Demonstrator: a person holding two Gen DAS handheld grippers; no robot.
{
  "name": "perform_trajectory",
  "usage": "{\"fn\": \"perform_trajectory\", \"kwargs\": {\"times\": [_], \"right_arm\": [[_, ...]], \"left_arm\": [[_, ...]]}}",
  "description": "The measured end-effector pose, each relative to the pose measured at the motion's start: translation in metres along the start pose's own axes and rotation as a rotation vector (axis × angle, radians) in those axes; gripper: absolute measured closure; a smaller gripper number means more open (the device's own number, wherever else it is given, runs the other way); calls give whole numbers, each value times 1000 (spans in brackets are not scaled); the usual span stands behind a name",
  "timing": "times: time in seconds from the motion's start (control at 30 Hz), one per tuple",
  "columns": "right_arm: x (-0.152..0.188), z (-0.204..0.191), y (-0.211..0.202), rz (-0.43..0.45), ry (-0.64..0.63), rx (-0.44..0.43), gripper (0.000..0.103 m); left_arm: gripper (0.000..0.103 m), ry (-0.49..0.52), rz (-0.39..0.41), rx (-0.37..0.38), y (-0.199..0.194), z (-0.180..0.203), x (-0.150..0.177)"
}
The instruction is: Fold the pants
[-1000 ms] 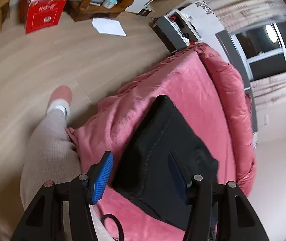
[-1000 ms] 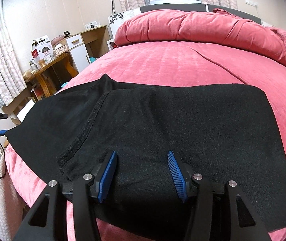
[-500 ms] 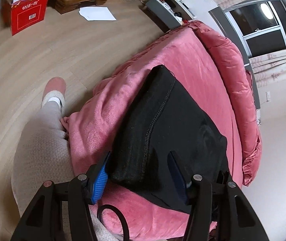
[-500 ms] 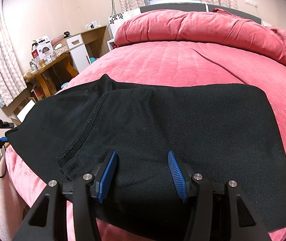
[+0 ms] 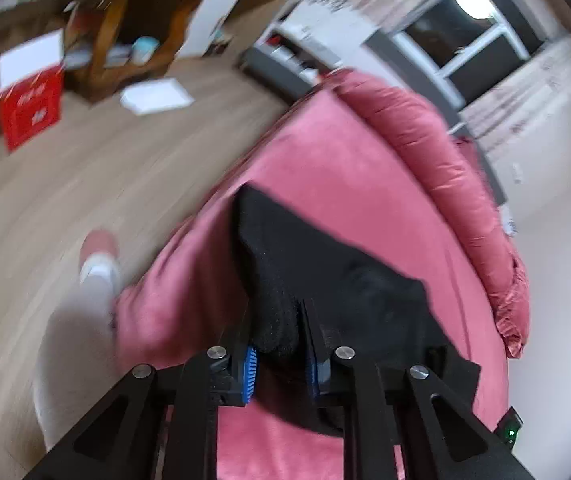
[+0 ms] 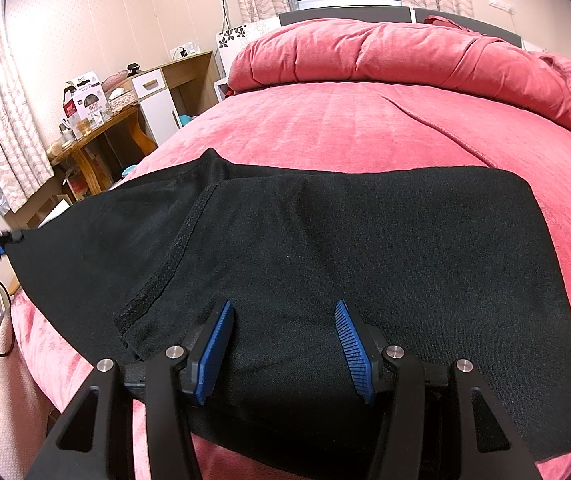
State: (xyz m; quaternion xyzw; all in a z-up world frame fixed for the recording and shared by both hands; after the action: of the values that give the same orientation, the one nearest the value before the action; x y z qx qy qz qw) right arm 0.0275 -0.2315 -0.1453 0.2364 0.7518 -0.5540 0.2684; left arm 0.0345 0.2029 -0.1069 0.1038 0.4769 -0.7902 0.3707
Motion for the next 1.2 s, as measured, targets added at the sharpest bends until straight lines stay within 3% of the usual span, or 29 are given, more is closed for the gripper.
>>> {"fn": "perform_trajectory", "kwargs": {"times": [0.2,0.33,0.47,0.67,0.8,0.87,1.0,1.2], "right_arm": [[-6,6,-15,56,60,-25,45],[-7,21,-21,78,142,-4,42],[-6,18,-23,79,146,-2,42],[-8,23,-24,80,174,-15,42],[-8,24,-23,76,176,-18,42],[-8,25,-22,70,177,-20,42],[-9,26,-22,68,186,-30,42],[-9,29,-21,66,185,-32,42]], "left_arm": [[86,133,141,127,-32,64,-12],[87,233,201,188,-49,105,-16],[94,349,254,271,-63,155,-13],[95,460,238,402,-63,228,3],[95,504,180,430,-44,259,20],[95,467,167,420,-37,255,20],[94,401,170,307,-26,214,12],[94,210,197,85,-28,103,-23]]}}
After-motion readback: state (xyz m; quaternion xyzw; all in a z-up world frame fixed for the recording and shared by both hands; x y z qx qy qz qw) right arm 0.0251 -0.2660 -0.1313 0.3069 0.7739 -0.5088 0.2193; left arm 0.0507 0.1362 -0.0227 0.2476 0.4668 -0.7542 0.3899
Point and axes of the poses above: each gripper's, at about its wrist camera, not at the fingertips, and y roughly the way its jaws point, z to its right, x to its underside, the point moved 5 cm from there along y, roughly the way its jaws point, and after that the axes turned 5 degrees about y, right-handed, at the moved point
